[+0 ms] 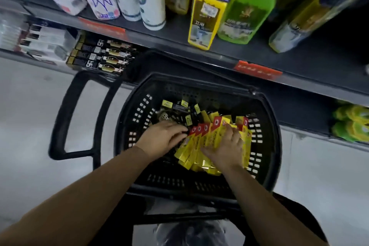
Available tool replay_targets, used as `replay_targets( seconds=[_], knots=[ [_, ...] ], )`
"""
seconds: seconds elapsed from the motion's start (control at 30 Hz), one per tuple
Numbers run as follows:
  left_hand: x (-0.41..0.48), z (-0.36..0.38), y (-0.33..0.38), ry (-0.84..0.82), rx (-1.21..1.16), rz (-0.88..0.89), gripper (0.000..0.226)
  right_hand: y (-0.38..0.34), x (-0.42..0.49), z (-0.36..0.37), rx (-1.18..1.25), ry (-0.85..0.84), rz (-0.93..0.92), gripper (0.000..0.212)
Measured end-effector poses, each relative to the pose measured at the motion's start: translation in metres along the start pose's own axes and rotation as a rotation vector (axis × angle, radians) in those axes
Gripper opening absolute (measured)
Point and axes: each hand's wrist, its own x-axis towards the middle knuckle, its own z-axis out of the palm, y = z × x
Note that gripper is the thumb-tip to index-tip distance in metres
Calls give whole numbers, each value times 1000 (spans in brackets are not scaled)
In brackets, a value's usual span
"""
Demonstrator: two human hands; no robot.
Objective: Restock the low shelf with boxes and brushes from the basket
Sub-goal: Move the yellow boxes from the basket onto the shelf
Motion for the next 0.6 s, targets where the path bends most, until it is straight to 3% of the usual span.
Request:
replay_targets(
  seconds=[0.2, 0.43, 0.5, 0.6],
  knots=[
    [35, 81, -34, 90, -95, 45, 27, 35, 14, 51, 87, 357, -246, 100],
    [43, 121, -41, 141, -126, 141, 25, 50, 13, 67, 309, 486, -433, 99],
    [42, 123, -23, 170, -257, 57, 30, 49, 8, 63, 357, 446, -450, 98],
    [34, 124, 3, 202, -658, -224, 50, 44, -1, 61, 445, 370, -480, 95]
  ],
)
